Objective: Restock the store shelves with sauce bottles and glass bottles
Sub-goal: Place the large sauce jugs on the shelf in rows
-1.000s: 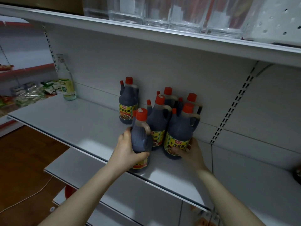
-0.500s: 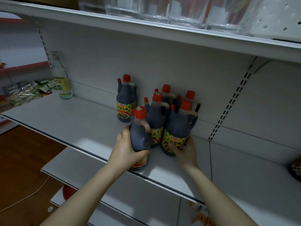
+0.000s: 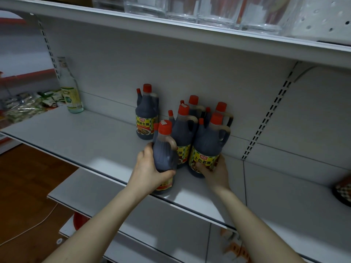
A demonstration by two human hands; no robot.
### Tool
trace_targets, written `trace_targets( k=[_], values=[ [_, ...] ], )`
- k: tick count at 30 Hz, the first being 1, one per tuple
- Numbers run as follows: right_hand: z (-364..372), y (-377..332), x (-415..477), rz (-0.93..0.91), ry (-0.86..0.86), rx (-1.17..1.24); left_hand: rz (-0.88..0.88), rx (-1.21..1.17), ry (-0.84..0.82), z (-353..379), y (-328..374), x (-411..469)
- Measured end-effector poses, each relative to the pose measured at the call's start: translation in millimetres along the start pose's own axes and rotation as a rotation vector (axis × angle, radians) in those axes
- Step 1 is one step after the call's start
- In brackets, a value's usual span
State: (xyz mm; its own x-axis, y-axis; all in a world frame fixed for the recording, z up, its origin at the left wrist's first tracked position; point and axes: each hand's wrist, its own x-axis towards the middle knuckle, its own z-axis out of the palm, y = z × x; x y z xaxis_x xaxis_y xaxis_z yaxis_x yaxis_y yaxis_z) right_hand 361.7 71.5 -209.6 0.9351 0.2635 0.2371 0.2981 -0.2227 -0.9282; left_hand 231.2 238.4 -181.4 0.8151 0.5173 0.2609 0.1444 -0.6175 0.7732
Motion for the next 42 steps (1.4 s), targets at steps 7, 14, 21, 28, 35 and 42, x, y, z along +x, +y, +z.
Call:
trace_targets(
  k=[7, 14, 21, 28, 35, 42],
  values=[
    [-7.0, 13.8, -33.7, 0.214, -0.162, -0.311, -0.019, -0.224, -0.185, -15.1, -18.9, -12.0],
    [-8.8, 31.6, -65.7, 0.106, -0.301, -0.964, -0.086, -0.282, -0.089, 2.7, -29.1, -25.1],
    [-6.0, 38.3, -72.3, 0.089, -0.226, -1.001, -0.106, -0.083, 0.052, 26.7, -25.5, -28.9],
    [-3.3, 37.8, -75.1, 0.065, -0.182, -1.038, -0.163, -0.14, -0.102, 30.3, -50.8, -25.6],
    [-2.4, 39.6, -75.5, 0.068, -0.177, -1.038, -0.138, -0.158, -0.062, 35.8, -49.1, -19.0],
    [-1.6, 42.6, -75.2, 0.08, -0.166, -1.026, -0.121, -0.123, -0.14, 33.2, -56.1, -17.9]
  ],
)
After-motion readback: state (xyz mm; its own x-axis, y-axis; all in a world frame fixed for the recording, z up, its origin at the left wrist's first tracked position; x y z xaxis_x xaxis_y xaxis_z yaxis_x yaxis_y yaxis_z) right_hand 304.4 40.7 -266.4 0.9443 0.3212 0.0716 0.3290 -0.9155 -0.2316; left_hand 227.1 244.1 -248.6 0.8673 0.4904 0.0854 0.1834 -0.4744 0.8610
